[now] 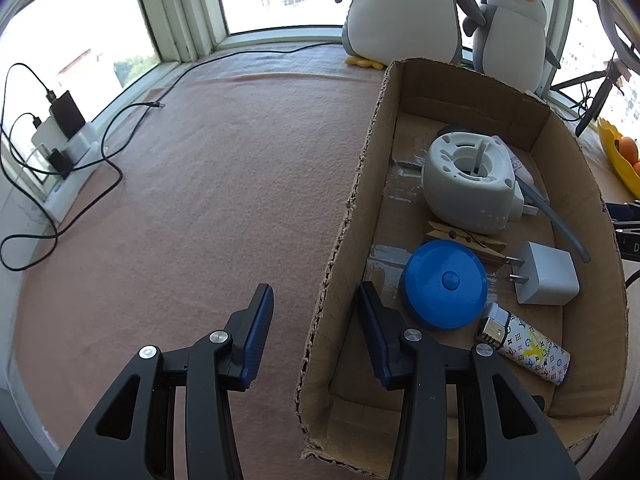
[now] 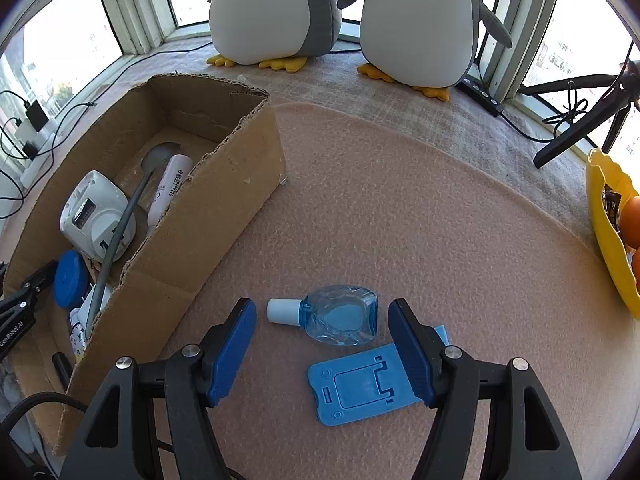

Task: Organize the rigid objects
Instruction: 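Move the right gripper to the blue eye-drop bottle and grasp it, then carry the eye-drop bottle with the right gripper into the box and release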

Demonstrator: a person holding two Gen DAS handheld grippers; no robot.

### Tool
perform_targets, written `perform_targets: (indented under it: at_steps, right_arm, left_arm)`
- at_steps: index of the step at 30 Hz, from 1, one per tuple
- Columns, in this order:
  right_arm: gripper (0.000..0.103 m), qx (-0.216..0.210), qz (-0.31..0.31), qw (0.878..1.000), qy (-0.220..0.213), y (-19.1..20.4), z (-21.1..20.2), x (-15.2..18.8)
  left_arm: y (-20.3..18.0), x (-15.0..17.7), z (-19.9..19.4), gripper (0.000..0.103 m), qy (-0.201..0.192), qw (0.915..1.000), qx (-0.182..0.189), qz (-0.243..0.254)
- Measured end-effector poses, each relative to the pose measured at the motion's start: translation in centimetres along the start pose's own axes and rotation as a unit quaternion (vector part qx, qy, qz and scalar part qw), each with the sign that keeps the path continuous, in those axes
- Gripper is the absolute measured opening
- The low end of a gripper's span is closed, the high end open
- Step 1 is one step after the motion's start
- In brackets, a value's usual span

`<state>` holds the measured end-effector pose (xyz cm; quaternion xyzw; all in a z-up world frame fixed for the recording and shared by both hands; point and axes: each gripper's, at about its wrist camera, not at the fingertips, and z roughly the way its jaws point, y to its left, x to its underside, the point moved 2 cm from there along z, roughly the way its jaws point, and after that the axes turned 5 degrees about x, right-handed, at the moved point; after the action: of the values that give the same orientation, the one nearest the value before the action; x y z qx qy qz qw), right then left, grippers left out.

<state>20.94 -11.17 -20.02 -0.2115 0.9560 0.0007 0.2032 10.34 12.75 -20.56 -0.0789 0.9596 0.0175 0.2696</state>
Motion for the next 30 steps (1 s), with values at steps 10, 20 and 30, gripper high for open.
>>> perform_targets:
  at_steps: [10, 20, 30]
  right_arm:
    - [0.053, 0.004, -0.006, 1.000, 0.008, 0.3, 0.2, 0.3]
    - [0.052, 0.007, -0.005, 1.000, -0.002, 0.2, -0.1, 0.2]
    - [0.052, 0.003, -0.002, 0.998, -0.062, 0.1, -4.4, -1.9]
  left_arm:
    - [0.0, 0.0, 0.0, 0.043, -0.001, 1.0000, 0.000, -0.001]
    - [0.0, 0.0, 0.0, 0.043, -0.001, 1.0000, 0.000, 0.000]
    - [0.0, 0.0, 0.1, 0.043, -0.001, 1.0000, 0.001, -0.001]
